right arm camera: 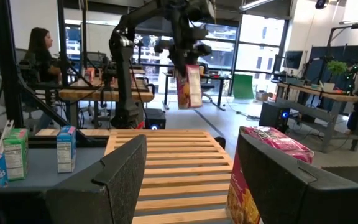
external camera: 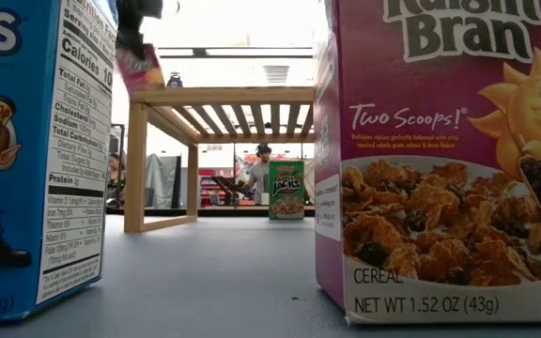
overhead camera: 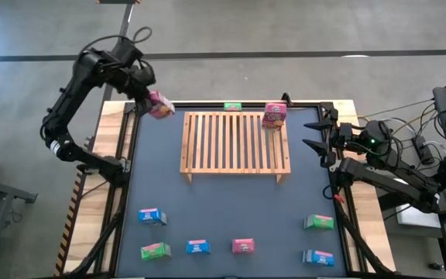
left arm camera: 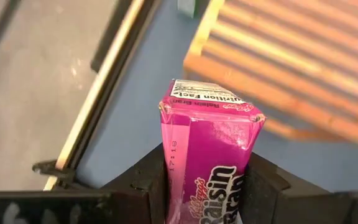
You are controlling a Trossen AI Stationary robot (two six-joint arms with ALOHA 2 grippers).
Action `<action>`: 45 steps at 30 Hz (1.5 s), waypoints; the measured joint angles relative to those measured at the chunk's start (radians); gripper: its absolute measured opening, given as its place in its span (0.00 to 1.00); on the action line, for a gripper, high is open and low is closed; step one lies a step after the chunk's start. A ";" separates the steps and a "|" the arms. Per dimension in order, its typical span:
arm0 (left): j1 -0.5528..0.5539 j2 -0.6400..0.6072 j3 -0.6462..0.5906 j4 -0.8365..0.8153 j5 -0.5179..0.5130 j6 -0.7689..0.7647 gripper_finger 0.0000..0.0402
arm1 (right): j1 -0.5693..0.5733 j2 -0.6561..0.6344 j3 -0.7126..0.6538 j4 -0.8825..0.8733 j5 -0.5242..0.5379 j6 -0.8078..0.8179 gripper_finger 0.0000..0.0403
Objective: Stack cereal on shelf
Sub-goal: Put the top pink cereal box on the shelf
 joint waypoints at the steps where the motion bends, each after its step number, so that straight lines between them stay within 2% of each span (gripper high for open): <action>1: -0.018 0.001 0.020 0.000 0.007 -0.021 0.32 | 0.000 0.000 0.000 0.002 0.000 0.000 0.60; 5: -0.116 0.003 0.074 0.000 0.048 -0.059 0.32 | 0.000 0.000 0.001 0.024 0.001 0.025 0.60; 12: -0.332 0.003 0.097 0.078 0.048 -0.164 0.32 | 0.011 0.029 0.021 0.027 0.001 0.040 0.60; 18: -0.464 0.010 0.079 0.198 -0.001 -0.241 0.32 | 0.040 0.112 0.056 0.069 0.003 0.034 0.60; 24: -0.511 0.037 0.078 0.230 -0.038 -0.296 0.32 | 0.091 0.211 0.134 0.072 0.014 0.032 0.60; 35: -0.541 0.116 0.081 0.250 -0.041 -0.321 0.32 | 0.276 0.396 0.294 0.065 0.202 -0.039 0.60; 40: -0.570 0.147 0.118 0.253 -0.039 -0.331 0.32 | 0.363 0.489 0.326 0.067 0.287 -0.069 0.60; 45: -0.616 0.184 0.188 0.263 -0.040 -0.331 0.32 | 0.436 0.600 0.362 0.091 0.316 -0.110 0.60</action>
